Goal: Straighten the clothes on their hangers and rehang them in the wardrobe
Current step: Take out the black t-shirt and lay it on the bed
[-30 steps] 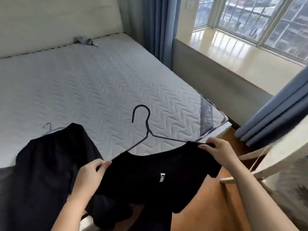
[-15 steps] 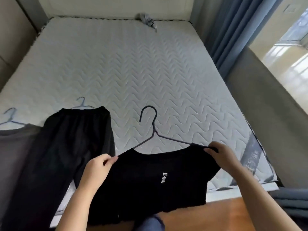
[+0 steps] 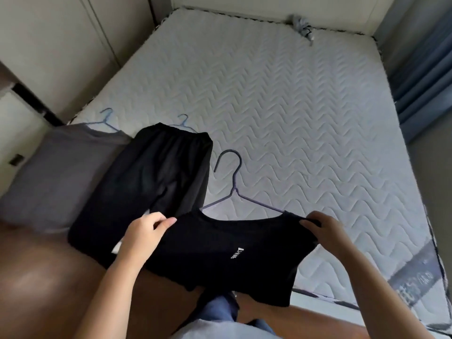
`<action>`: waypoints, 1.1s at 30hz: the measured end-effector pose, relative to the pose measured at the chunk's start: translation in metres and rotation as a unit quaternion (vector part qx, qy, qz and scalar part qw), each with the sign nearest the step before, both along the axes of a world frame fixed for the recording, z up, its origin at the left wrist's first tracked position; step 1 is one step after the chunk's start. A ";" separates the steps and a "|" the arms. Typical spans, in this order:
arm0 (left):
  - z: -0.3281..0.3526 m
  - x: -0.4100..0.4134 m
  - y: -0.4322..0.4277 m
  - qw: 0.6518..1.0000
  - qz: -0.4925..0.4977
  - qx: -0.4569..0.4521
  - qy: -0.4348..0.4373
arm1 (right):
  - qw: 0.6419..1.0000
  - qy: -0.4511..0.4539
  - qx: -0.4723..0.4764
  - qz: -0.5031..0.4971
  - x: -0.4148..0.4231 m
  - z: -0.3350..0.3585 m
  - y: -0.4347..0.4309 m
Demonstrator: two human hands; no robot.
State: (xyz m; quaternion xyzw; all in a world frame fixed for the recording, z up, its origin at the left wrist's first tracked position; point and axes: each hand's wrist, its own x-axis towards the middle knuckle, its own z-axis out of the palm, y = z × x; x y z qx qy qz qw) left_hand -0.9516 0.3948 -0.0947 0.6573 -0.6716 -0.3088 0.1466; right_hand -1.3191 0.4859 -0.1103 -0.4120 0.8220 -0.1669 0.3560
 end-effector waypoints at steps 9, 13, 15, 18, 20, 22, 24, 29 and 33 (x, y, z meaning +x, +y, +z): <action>-0.003 0.037 0.100 0.997 0.075 -0.018 -0.016 | 0.999 -0.025 -0.013 0.039 0.036 -0.002 0.063; 0.008 0.058 0.127 0.996 0.087 -0.016 -0.031 | 0.997 -0.035 -0.010 0.068 0.059 -0.009 0.077; 0.010 0.073 0.133 0.994 0.104 -0.009 -0.039 | 0.995 -0.037 -0.013 0.088 0.071 -0.012 0.073; 0.011 0.089 0.124 0.992 0.117 -0.007 -0.037 | 0.995 -0.035 -0.004 0.092 0.084 -0.014 0.056; 0.012 0.091 0.104 0.993 0.112 -0.016 -0.029 | 0.996 -0.031 -0.009 0.082 0.087 -0.013 0.037; 0.009 0.088 0.073 0.994 0.098 -0.017 -0.036 | 0.998 -0.026 -0.021 0.060 0.087 -0.012 0.016; 0.004 0.081 0.033 0.995 0.085 -0.013 -0.044 | 0.999 -0.020 -0.028 0.026 0.083 -0.011 -0.008; -0.008 0.057 -0.074 0.999 -0.003 0.026 -0.030 | 0.998 0.021 -0.030 -0.060 0.064 -0.010 -0.066; -0.025 0.032 -0.143 0.993 -0.092 0.066 -0.029 | 0.991 0.068 -0.008 -0.112 0.046 -0.012 -0.088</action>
